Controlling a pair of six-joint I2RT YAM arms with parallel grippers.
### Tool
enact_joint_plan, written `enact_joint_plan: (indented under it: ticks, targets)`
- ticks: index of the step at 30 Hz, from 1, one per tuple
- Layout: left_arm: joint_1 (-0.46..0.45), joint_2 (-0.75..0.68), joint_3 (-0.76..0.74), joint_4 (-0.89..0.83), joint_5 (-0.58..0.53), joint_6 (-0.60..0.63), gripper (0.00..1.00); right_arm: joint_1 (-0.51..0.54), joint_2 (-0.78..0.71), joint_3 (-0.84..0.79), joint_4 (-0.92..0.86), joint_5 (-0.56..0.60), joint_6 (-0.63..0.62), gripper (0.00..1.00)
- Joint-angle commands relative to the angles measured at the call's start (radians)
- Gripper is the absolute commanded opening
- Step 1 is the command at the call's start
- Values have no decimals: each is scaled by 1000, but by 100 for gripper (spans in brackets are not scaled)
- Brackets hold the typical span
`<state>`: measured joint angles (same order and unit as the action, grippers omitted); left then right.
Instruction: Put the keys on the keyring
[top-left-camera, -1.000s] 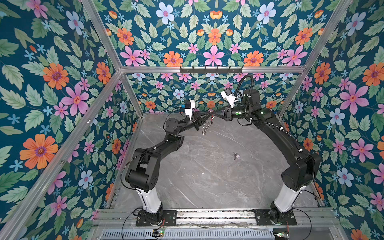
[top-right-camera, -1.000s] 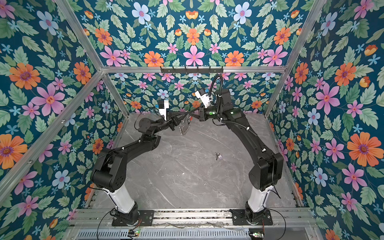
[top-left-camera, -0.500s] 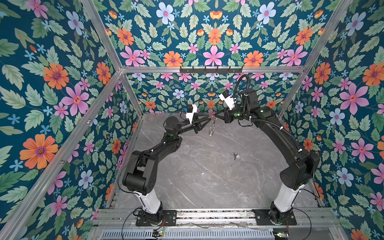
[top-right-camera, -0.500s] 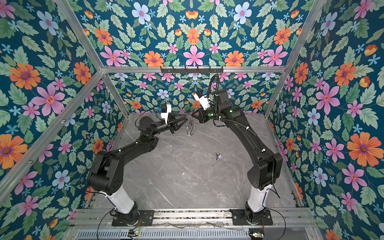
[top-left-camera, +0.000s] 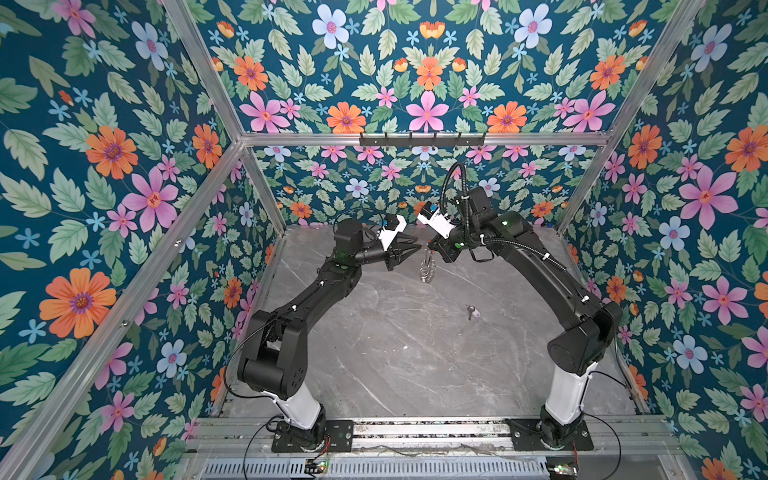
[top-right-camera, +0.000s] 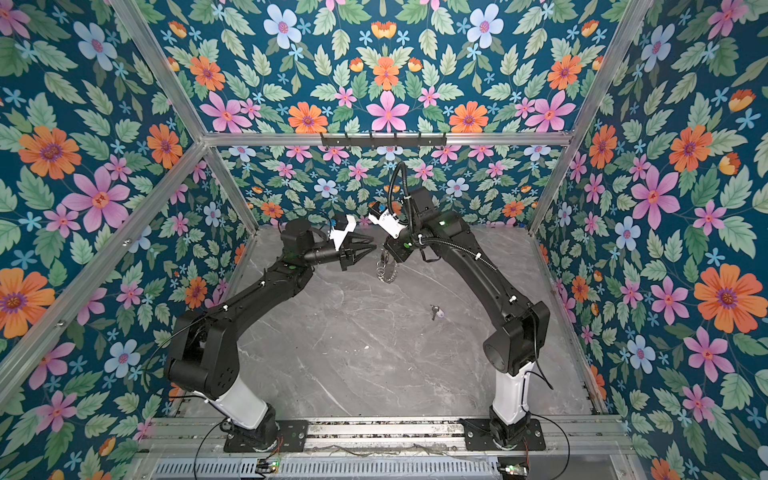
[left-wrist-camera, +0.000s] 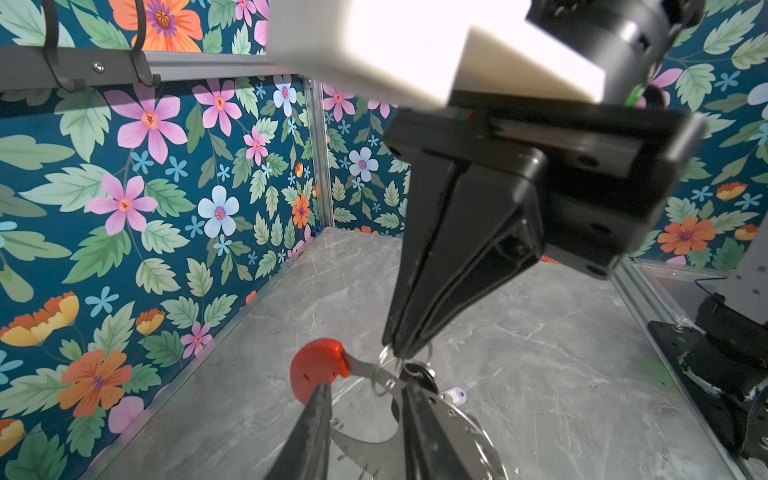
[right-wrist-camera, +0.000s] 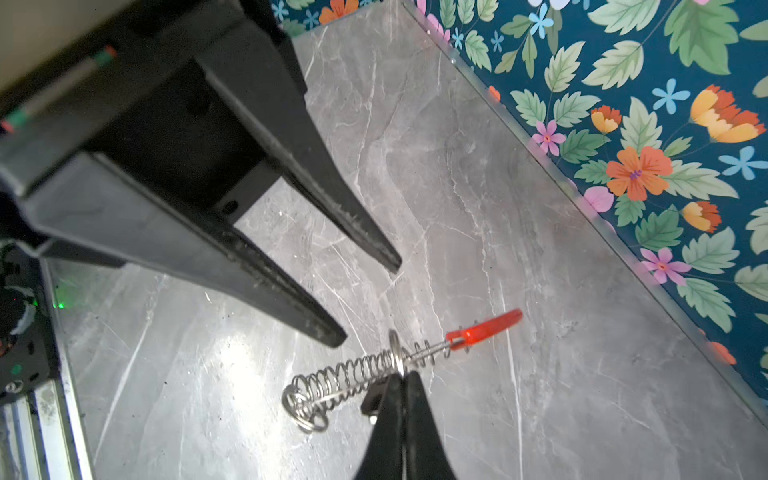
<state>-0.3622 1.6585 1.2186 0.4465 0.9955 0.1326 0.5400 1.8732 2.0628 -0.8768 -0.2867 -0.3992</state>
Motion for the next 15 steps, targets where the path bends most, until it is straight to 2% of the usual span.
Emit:
enact_joint_plan:
  ticks: [1, 7, 11, 15]
  targets:
    - [0, 10, 33, -102, 27, 79, 31, 10, -9, -8, 0, 34, -78, 0]
    - [0, 37, 69, -100, 60, 57, 28, 20, -22, -18, 27, 14, -73, 0]
    - [-1, 43, 68, -58, 70, 17, 21, 20, -28, -17, 36, 0, -69, 0]
    - [-1, 47, 58, 0, 74, -28, 22, 21, -28, -13, 38, 0, -66, 0]
